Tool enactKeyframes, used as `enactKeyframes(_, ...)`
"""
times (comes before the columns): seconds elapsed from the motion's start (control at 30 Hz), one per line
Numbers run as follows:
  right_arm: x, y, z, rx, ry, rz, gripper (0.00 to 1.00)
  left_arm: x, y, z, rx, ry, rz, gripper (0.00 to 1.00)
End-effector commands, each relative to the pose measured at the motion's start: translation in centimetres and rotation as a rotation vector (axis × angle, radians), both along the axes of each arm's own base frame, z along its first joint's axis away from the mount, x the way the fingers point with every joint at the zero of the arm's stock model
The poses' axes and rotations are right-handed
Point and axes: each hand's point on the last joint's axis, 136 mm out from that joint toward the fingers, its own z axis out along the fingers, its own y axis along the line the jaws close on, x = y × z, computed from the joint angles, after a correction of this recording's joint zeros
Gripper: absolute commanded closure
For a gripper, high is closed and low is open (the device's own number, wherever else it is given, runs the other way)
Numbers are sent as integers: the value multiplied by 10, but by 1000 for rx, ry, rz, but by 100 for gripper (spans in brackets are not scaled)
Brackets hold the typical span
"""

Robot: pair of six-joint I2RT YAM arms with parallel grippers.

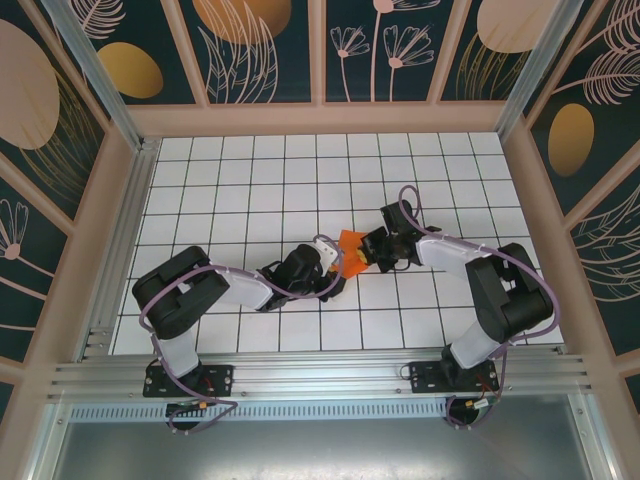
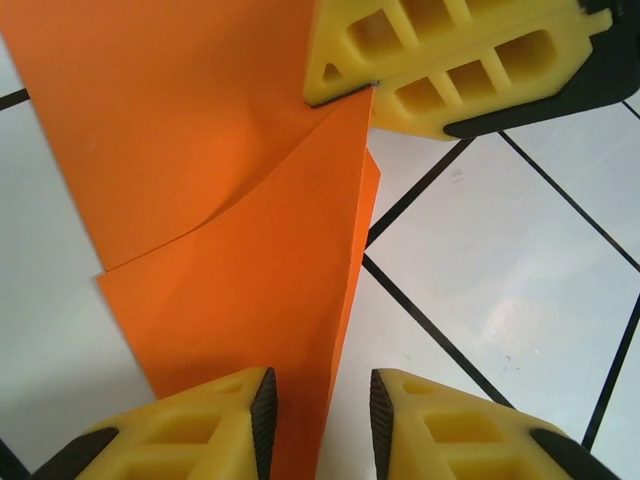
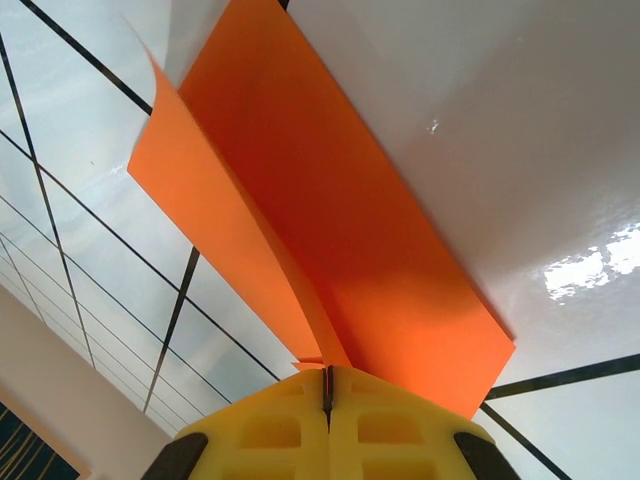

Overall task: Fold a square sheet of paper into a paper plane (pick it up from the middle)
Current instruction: Fourth fold the wing at the center of the table.

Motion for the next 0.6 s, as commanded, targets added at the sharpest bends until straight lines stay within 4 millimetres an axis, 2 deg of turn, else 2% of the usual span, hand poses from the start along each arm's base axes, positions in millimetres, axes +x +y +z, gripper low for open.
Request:
enactKeyframes(0.0,-2,-1,6,9,-9,-19,100,-2,4,-15,42,13,10,70)
enactKeyframes(0.3,-3,-5,7,14,-8,-39,100,2,8,-17,69,-6,24,68)
enactKeyframes(0.57,-2,-4,9,18,-19,-27,99,2,10,-16,61,-4,43,87)
